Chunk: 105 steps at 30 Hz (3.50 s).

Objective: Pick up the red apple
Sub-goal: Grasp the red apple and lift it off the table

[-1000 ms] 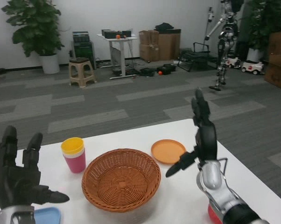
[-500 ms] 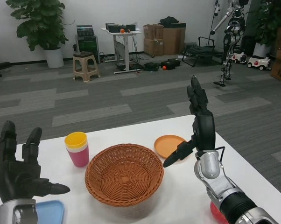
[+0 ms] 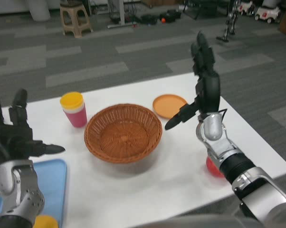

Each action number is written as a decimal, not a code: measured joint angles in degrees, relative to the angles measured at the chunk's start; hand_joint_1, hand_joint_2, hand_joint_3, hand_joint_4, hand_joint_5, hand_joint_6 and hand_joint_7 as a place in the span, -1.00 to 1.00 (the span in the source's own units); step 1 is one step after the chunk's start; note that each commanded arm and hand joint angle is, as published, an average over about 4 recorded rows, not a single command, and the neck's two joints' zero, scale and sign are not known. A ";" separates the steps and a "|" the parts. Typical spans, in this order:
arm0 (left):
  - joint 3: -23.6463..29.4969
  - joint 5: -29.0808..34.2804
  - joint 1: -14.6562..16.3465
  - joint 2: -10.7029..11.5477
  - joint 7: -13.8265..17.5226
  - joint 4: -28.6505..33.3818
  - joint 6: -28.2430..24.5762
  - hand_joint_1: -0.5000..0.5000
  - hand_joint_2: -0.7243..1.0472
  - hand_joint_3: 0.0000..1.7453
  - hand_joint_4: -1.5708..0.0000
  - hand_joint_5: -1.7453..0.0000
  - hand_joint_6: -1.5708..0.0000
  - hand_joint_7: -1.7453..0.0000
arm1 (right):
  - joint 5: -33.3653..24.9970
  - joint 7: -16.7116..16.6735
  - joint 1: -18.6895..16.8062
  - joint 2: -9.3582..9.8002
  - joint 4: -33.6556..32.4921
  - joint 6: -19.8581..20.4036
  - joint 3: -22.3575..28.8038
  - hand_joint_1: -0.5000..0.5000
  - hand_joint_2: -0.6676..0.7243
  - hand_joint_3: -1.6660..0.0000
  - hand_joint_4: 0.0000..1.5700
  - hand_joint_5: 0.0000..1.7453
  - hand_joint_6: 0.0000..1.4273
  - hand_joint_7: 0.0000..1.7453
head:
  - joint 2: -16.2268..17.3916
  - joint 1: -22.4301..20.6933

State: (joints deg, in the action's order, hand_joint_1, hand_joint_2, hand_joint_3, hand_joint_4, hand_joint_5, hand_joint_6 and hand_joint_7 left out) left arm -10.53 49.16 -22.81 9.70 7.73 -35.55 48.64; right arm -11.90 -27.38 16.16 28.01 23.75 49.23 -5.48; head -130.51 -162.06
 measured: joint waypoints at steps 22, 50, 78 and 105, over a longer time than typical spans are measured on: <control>0.50 1.15 0.21 0.77 0.04 -0.66 0.44 -0.60 -0.50 -1.00 1.00 0.18 1.00 0.76 | -7.42 -7.87 -26.95 4.13 -8.61 1.92 7.04 -0.92 0.82 1.00 -0.85 -1.00 -1.00 -1.00 | -0.25 8.59; -1.39 1.65 -0.70 0.80 0.01 -3.04 0.77 -0.56 -0.50 -1.00 1.00 0.18 1.00 0.76 | -7.60 1.18 -33.17 -5.81 10.34 6.32 11.48 -0.92 0.73 1.00 -1.00 -1.00 -1.00 -1.00 | -2.17 17.25; -1.38 1.53 -1.01 0.45 -0.08 -3.12 1.03 -0.51 -0.50 -1.00 1.00 0.12 1.00 0.76 | -8.73 11.59 -10.89 -8.04 42.99 6.17 8.91 -0.92 0.91 1.00 -0.83 -1.00 -1.00 -1.00 | -3.54 21.06; -1.49 1.49 0.45 0.19 -0.08 -1.77 1.03 -0.52 -0.55 -1.00 1.00 0.18 1.00 0.76 | -8.70 12.15 -10.64 -8.40 46.23 6.15 2.87 -0.73 -0.36 0.81 -0.50 -0.97 -1.00 -1.00 | -6.47 20.84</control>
State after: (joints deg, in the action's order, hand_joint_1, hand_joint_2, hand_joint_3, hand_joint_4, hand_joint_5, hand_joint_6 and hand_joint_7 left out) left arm -12.02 50.65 -22.35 9.88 7.65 -37.32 49.67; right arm -20.60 -15.23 5.52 19.60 69.98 55.38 -2.61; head -136.98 -141.22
